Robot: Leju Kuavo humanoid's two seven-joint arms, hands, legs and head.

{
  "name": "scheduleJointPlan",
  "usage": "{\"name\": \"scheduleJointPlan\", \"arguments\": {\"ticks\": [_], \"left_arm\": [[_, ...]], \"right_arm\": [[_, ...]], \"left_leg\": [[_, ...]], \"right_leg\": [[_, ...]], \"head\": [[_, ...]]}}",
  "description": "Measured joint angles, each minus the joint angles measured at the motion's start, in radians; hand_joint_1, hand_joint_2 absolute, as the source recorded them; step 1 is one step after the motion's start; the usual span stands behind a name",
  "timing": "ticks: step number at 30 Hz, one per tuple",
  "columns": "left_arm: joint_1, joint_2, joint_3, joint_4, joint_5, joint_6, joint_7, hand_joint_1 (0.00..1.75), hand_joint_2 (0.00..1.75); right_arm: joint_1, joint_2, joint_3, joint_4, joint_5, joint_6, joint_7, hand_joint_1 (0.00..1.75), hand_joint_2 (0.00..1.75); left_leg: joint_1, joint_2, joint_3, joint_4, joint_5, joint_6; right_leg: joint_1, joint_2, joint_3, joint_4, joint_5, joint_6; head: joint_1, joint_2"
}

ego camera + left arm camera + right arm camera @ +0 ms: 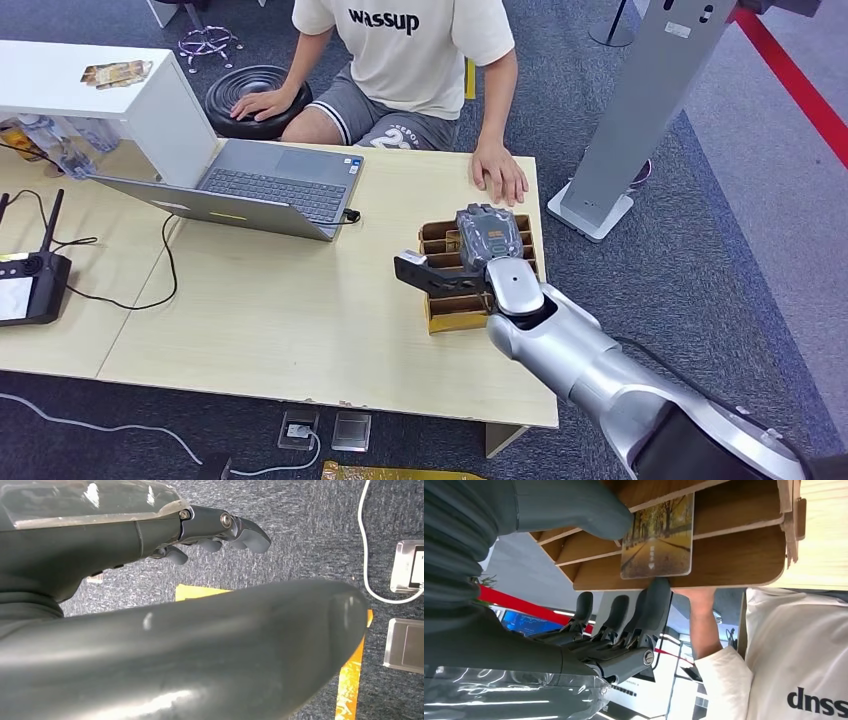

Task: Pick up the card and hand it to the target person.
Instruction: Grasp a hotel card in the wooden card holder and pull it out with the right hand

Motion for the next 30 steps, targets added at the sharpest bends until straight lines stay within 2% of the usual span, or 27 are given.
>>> {"name": "scheduleJointPlan", "arguments": {"ticks": [4,23,28,30], "left_arm": [[0.000,0.000,-0.004,0.000,0.002,0.000,0.000,0.00,0.00],[0.000,0.003,-0.015,0.000,0.003,-0.003,-0.001,0.00,0.00],[0.000,0.003,-0.016,0.000,0.004,-0.003,-0.003,0.00,0.00],[-0.001,0.004,-0.016,0.000,0.004,-0.003,-0.003,0.00,0.00]], "right_arm": [[-0.002,0.000,0.005,0.003,-0.004,-0.007,0.000,0.84,1.75],[-0.002,0.000,0.016,0.003,-0.010,-0.013,0.001,1.16,1.75],[-0.001,0.000,0.018,0.004,-0.008,-0.011,-0.003,1.10,1.75],[0.001,-0.001,0.018,0.005,-0.008,-0.010,-0.003,1.16,1.75]], "left_leg": [[0.000,0.000,0.000,0.000,0.000,0.000],[0.000,0.000,0.000,0.000,0.000,0.000],[0.000,0.000,0.000,0.000,0.000,0.000],[0.000,0.000,0.000,0.000,0.000,0.000]], "right_leg": [[0.000,0.000,0.000,0.000,0.000,0.000],[0.000,0.000,0.000,0.000,0.000,0.000],[0.000,0.000,0.000,0.000,0.000,0.000],[0.000,0.000,0.000,0.000,0.000,0.000]], "head": [[0.000,0.000],[0.000,0.000],[0.000,0.000],[0.000,0.000]]}}
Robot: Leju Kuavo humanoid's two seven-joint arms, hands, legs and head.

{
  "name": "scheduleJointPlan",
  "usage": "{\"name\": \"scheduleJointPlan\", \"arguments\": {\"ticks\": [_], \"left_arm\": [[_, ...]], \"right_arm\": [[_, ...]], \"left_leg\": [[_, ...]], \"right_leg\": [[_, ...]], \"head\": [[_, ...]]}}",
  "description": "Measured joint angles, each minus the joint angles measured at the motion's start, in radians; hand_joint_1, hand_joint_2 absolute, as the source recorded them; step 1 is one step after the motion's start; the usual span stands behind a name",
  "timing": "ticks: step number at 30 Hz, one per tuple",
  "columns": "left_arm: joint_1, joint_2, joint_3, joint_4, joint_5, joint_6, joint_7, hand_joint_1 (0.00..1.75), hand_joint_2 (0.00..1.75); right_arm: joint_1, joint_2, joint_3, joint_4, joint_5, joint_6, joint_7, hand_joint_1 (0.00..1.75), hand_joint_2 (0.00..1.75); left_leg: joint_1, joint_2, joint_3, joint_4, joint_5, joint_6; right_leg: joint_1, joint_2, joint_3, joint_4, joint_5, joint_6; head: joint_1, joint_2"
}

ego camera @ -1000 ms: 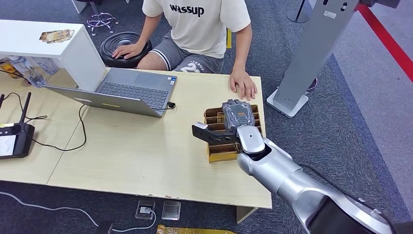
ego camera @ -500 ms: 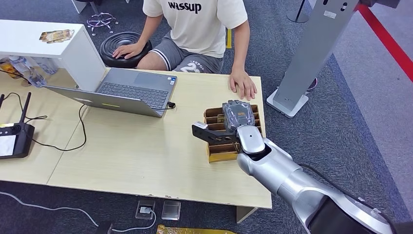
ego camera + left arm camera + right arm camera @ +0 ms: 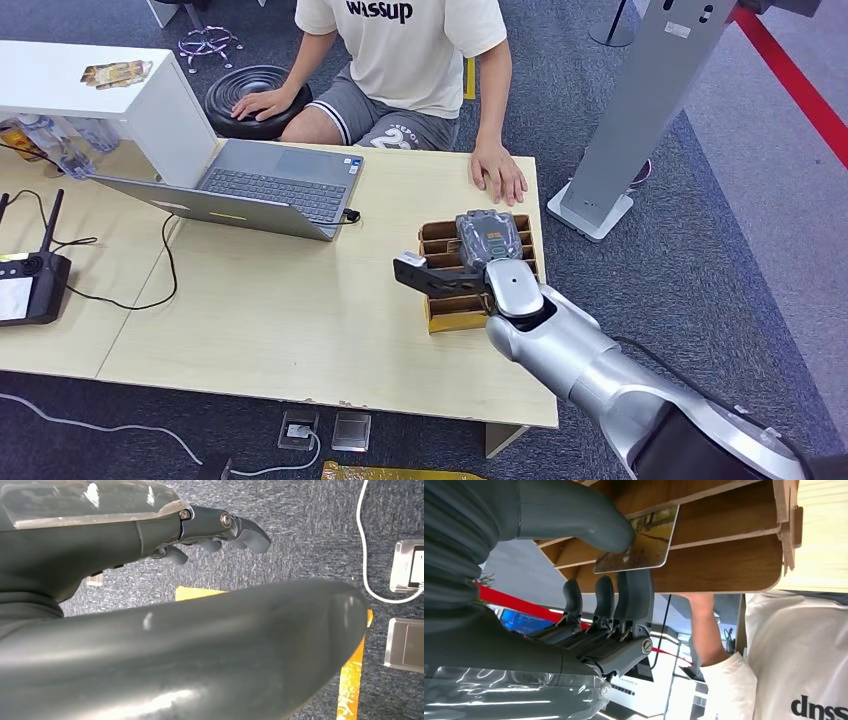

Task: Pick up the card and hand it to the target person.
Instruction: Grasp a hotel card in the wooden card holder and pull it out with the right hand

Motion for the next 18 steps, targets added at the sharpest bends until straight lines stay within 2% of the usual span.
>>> {"name": "scheduleJointPlan", "arguments": {"ticks": [10,14,18], "left_arm": [[-0.003,0.002,-0.001,0.000,-0.002,-0.008,0.000,0.00,0.00],[-0.004,0.002,-0.001,0.000,-0.002,-0.018,-0.006,0.00,1.75],[-0.004,0.002,-0.001,0.000,-0.003,-0.024,-0.015,0.00,1.75]], "right_arm": [[0.003,-0.001,0.000,0.004,-0.001,0.008,-0.001,1.51,1.75],[0.002,-0.001,0.001,0.004,-0.006,0.012,-0.007,1.58,1.75],[0.001,-0.001,0.000,0.004,-0.011,0.012,-0.011,1.57,1.75]], "left_leg": [[0.000,0.000,0.000,0.000,0.000,0.000],[0.000,0.000,0.001,0.000,0.000,0.000],[0.000,0.000,0.001,0.000,0.000,0.000]], "right_leg": [[0.000,0.000,0.000,0.000,0.000,0.000],[0.000,0.000,0.001,0.000,0.000,0.000],[0.000,0.000,0.001,0.000,0.000,0.000]], "head": [[0.000,0.000],[0.000,0.000],[0.000,0.000]]}}
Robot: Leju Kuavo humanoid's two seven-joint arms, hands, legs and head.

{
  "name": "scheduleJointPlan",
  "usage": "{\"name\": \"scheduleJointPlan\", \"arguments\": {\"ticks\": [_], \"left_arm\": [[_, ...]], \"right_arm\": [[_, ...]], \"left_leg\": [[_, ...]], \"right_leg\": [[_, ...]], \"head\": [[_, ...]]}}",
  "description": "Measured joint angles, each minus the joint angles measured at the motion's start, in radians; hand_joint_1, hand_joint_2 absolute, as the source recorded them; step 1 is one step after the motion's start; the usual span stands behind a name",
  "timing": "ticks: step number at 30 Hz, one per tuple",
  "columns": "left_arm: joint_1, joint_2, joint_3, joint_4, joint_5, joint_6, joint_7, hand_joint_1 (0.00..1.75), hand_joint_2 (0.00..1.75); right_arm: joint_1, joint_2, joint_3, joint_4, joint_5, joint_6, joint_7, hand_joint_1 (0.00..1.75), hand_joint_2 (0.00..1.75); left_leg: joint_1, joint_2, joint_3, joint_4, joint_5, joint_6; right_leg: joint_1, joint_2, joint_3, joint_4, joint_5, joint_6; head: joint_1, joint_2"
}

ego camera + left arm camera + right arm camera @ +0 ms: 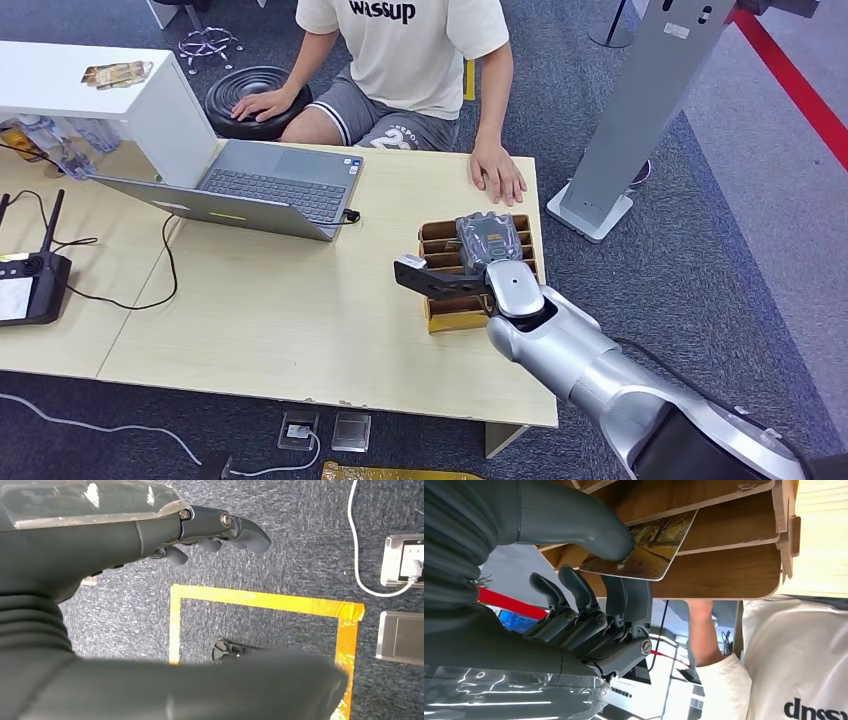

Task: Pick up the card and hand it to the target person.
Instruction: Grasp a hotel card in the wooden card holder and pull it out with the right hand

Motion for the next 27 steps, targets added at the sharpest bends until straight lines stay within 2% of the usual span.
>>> {"name": "scheduleJointPlan", "arguments": {"ticks": [15,27], "left_arm": [[0.001,0.004,0.000,0.000,0.011,0.013,-0.005,0.00,1.75],[0.010,0.011,0.000,0.005,0.028,0.008,-0.011,0.00,1.75]], "right_arm": [[-0.008,0.000,-0.003,0.001,-0.029,0.006,-0.003,1.57,1.75],[-0.070,-0.040,-0.034,-0.102,-0.158,0.158,0.027,1.57,1.75]], "left_leg": [[0.000,0.000,0.000,0.000,0.000,0.000],[0.000,0.000,0.000,0.000,0.000,0.000]], "right_leg": [[0.000,0.000,0.000,0.000,0.000,0.000],[0.000,0.000,0.000,0.000,0.000,0.000]], "head": [[0.000,0.000],[-0.001,0.000]]}}
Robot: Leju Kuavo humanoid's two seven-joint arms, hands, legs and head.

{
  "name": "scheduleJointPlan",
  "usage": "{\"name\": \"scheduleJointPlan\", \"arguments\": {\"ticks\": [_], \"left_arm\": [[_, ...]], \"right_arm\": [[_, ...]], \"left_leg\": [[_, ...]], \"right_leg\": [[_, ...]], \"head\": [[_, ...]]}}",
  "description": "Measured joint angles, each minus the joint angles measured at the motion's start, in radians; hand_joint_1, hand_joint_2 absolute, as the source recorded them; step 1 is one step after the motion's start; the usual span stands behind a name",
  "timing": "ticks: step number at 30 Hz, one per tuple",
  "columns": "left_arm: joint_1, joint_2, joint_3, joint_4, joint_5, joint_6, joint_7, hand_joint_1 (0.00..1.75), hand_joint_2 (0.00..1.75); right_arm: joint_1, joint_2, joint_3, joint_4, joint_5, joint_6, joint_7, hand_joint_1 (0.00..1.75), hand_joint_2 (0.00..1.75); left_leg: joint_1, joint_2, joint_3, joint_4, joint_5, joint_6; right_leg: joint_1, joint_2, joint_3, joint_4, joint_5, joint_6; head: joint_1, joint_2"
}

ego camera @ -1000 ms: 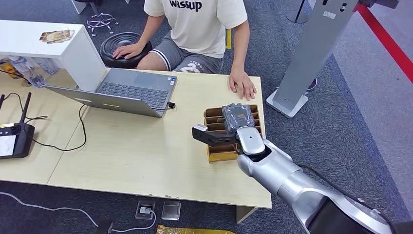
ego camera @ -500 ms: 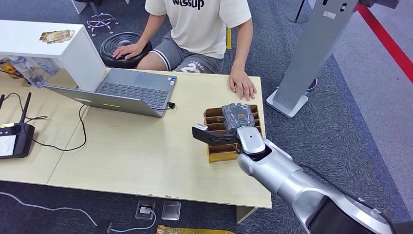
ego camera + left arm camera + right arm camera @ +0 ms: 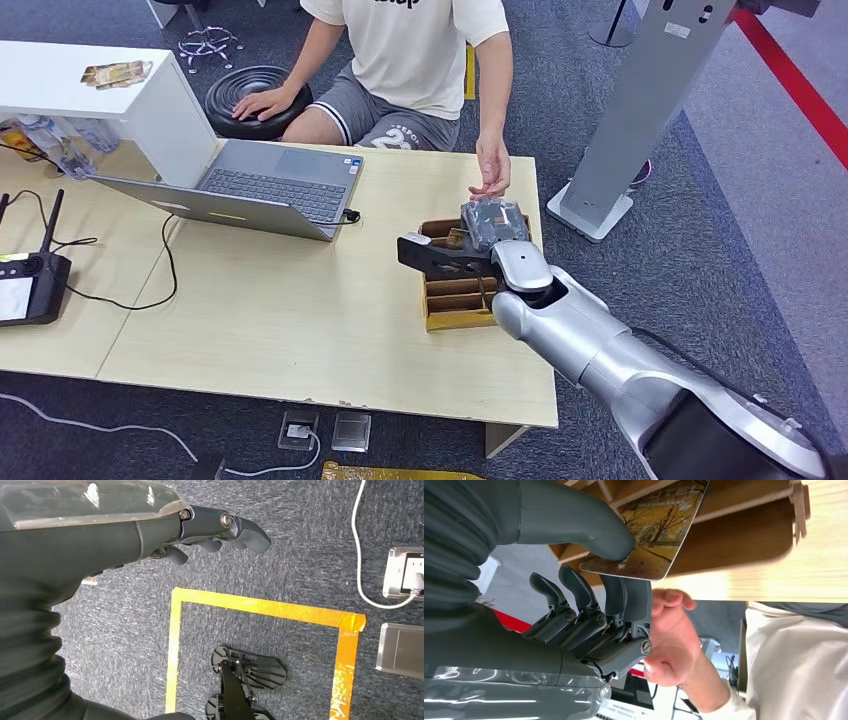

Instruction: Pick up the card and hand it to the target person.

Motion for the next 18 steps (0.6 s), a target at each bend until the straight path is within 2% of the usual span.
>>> {"name": "scheduleJointPlan", "arguments": {"ticks": [3,8,14,18], "left_arm": [[0.000,0.000,0.000,0.000,0.000,0.000,0.000,0.00,1.75],[0.015,0.005,0.000,0.002,0.015,-0.008,-0.005,0.00,1.75],[0.015,0.005,0.000,0.002,0.016,-0.008,-0.005,0.00,1.75],[0.014,0.005,0.000,0.002,0.014,-0.010,-0.005,0.00,1.75]], "right_arm": [[-0.002,-0.001,-0.001,-0.004,-0.002,0.002,0.000,1.57,1.75],[-0.059,-0.086,-0.060,-0.245,-0.072,0.114,0.069,1.57,1.75],[-0.050,-0.120,-0.097,-0.384,-0.023,0.102,0.084,1.57,1.75],[-0.026,-0.132,-0.119,-0.452,0.045,0.049,0.058,1.57,1.75]], "left_leg": [[0.000,0.000,0.000,0.000,0.000,0.000],[0.000,0.000,0.000,0.000,0.000,0.000],[0.000,0.000,0.000,0.000,0.000,0.000],[0.000,0.000,0.000,0.000,0.000,0.000]], "right_leg": [[0.000,0.000,0.000,0.000,0.000,0.000],[0.000,0.000,0.000,0.000,0.000,0.000],[0.000,0.000,0.000,0.000,0.000,0.000],[0.000,0.000,0.000,0.000,0.000,0.000]], "head": [[0.000,0.000],[0.001,0.000],[0.001,0.000],[0.000,0.000]]}}
